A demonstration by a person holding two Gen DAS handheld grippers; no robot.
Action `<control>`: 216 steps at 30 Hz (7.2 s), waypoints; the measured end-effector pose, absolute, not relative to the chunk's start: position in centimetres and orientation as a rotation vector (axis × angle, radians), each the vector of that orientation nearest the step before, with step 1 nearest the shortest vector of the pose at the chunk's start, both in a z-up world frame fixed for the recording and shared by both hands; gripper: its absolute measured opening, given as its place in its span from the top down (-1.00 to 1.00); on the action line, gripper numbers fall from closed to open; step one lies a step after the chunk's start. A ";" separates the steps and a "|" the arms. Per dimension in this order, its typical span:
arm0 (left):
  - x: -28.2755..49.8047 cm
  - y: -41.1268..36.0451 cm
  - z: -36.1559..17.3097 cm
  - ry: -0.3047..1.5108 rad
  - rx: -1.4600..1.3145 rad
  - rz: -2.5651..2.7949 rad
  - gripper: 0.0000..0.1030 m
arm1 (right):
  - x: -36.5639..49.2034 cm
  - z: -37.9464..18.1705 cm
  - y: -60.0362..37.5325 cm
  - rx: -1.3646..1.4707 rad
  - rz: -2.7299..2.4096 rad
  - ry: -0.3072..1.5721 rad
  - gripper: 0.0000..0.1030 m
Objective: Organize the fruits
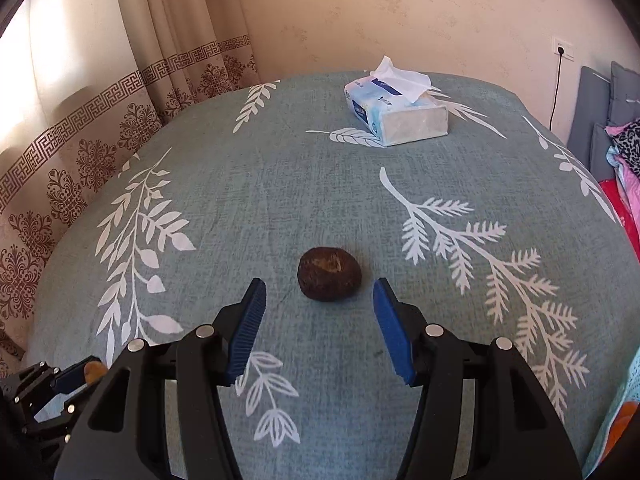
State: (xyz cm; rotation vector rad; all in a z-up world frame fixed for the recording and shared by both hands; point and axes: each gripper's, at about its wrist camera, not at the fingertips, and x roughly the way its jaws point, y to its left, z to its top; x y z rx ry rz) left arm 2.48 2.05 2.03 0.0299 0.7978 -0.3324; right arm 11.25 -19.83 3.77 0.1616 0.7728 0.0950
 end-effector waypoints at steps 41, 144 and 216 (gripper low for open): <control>2.7 2.2 1.8 0.807 0.026 -0.303 0.46 | 0.0 6.3 -26.5 0.263 0.011 0.713 0.19; -7.3 -23.9 7.9 0.512 0.379 -0.668 -0.79 | -19.1 7.4 -41.5 0.403 -0.462 0.433 -0.85; -8.9 -24.5 6.9 0.452 0.484 -0.577 -0.90 | -17.2 5.1 -37.4 0.159 -0.521 0.539 -0.94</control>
